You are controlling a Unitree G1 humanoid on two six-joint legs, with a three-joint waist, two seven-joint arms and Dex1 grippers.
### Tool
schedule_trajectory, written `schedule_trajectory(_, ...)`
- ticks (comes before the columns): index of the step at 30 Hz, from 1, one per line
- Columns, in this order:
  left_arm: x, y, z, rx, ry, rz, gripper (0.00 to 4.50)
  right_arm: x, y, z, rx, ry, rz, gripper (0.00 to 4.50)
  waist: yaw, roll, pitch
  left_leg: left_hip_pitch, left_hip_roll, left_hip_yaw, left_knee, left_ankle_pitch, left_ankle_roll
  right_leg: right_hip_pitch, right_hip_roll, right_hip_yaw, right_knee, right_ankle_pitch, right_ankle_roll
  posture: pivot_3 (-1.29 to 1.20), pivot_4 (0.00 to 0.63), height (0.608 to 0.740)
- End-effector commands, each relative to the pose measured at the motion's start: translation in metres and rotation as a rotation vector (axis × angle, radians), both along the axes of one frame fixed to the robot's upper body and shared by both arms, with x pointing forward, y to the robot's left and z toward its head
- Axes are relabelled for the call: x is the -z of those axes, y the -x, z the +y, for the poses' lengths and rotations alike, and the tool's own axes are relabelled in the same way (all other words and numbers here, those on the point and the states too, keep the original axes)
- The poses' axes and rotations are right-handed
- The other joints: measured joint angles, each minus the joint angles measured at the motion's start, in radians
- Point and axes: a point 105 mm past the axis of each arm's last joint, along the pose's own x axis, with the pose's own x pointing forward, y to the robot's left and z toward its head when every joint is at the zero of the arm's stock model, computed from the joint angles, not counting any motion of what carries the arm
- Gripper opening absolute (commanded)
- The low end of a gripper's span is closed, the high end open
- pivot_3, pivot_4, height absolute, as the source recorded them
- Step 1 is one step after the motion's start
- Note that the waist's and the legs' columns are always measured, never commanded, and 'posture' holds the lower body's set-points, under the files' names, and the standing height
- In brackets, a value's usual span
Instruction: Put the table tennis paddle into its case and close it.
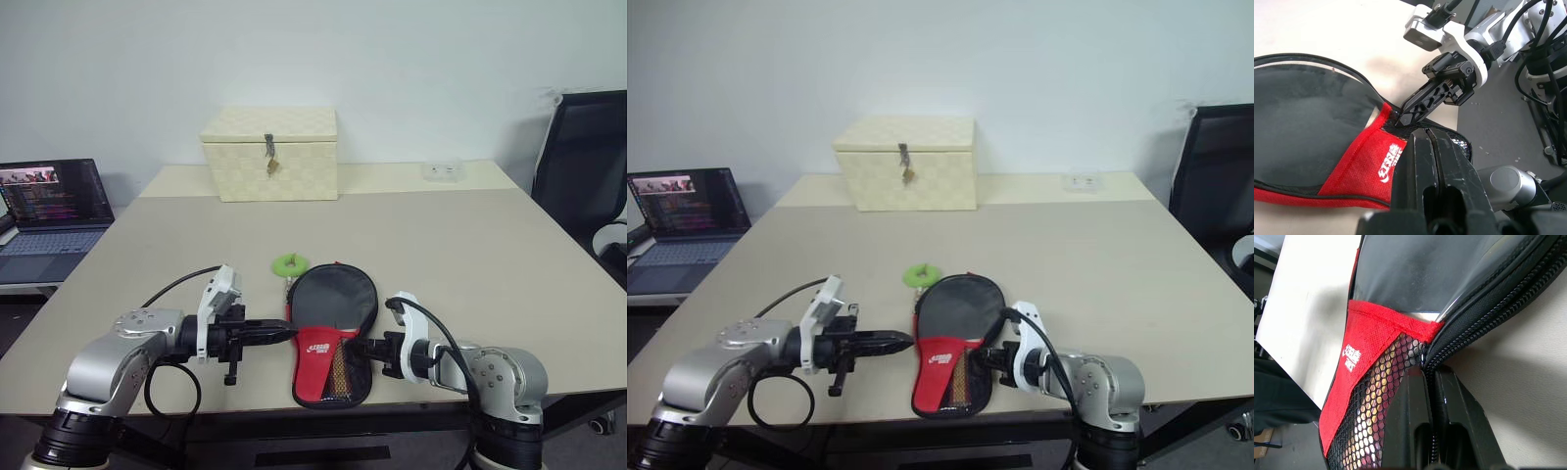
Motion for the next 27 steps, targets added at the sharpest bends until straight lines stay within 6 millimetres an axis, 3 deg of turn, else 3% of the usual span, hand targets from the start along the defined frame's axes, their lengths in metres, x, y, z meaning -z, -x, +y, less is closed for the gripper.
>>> schedule_trajectory(1, -0.006, 0.001, 0.0, 0.005, -0.013, -0.041, 0.0, -0.009, 0.002, -0.002, -0.022, 0.004, -0.043, 0.26, 0.0, 0.0, 0.0, 0.0, 0.0, 0.0, 0.0, 0.0, 0.0, 0.0, 0.0, 0.0, 0.0, 0.0, 0.0, 0.0, 0.15, 0.74)
schedule_trajectory(3, -0.006, 0.0, 0.0, -0.003, -0.01, -0.044, 0.0, -0.012, 0.0, -0.012, -0.021, 0.057, -0.078, 0.69, 0.001, 0.0, 0.0, 0.0, 0.0, 0.0, 0.0, 0.0, 0.0, 0.0, 0.0, 0.0, 0.0, 0.0, 0.0, 0.0, 0.15, 0.74)
schedule_trajectory(8, -0.006, -0.002, 0.004, -0.046, 0.0, -0.057, 0.0, -0.028, 0.011, -0.041, -0.097, 0.174, -0.185, 2.39, 0.01, 0.0, 0.0, 0.0, -0.001, 0.0, 0.0, 0.0, 0.0, 0.001, 0.0, -0.001, -0.002, 0.0, 0.001, 0.0, 0.15, 0.74)
schedule_trajectory(12, -0.007, -0.006, 0.007, -0.091, 0.013, -0.074, 0.0, -0.049, 0.021, -0.04, -0.217, 0.194, -0.279, 3.85, 0.011, 0.0, 0.0, 0.0, 0.001, 0.0, -0.001, 0.0, 0.0, 0.001, 0.0, 0.0, -0.004, 0.0, 0.001, 0.0, 0.15, 0.74)
schedule_trajectory(14, -0.009, -0.011, 0.011, -0.13, 0.023, -0.085, 0.0, -0.07, 0.013, -0.033, -0.271, 0.203, -0.393, 4.48, 0.011, 0.0, 0.0, 0.0, 0.001, 0.0, 0.0, 0.0, 0.0, 0.001, 0.0, 0.0, -0.004, 0.0, 0.001, 0.0, 0.15, 0.74)
schedule_trajectory(18, -0.011, -0.022, 0.021, -0.226, 0.04, -0.096, 0.0, -0.084, -0.016, -0.004, -0.296, 0.172, -0.516, 4.48, 0.01, -0.001, 0.0, 0.001, 0.003, 0.002, 0.0, 0.0, 0.0, 0.004, 0.002, -0.001, -0.007, -0.001, 0.003, 0.0, 0.15, 0.74)
schedule_trajectory(23, -0.008, -0.031, 0.034, -0.33, 0.03, -0.117, 0.0, -0.063, -0.051, 0.034, -0.312, 0.203, -0.563, 4.48, 0.017, -0.001, 0.0, 0.001, 0.002, 0.002, 0.0, 0.0, 0.0, 0.005, 0.001, -0.001, -0.008, 0.001, 0.001, 0.0, 0.15, 0.74)
schedule_trajectory(27, -0.003, -0.042, 0.041, -0.416, 0.007, -0.146, 0.95, -0.048, -0.064, 0.049, -0.307, 0.211, -0.561, 4.5, 0.023, -0.001, 0.0, 0.0, 0.0, -0.001, 0.0, 0.0, 0.0, 0.004, 0.0, -0.001, -0.008, 0.002, 0.002, 0.0, 0.15, 0.74)
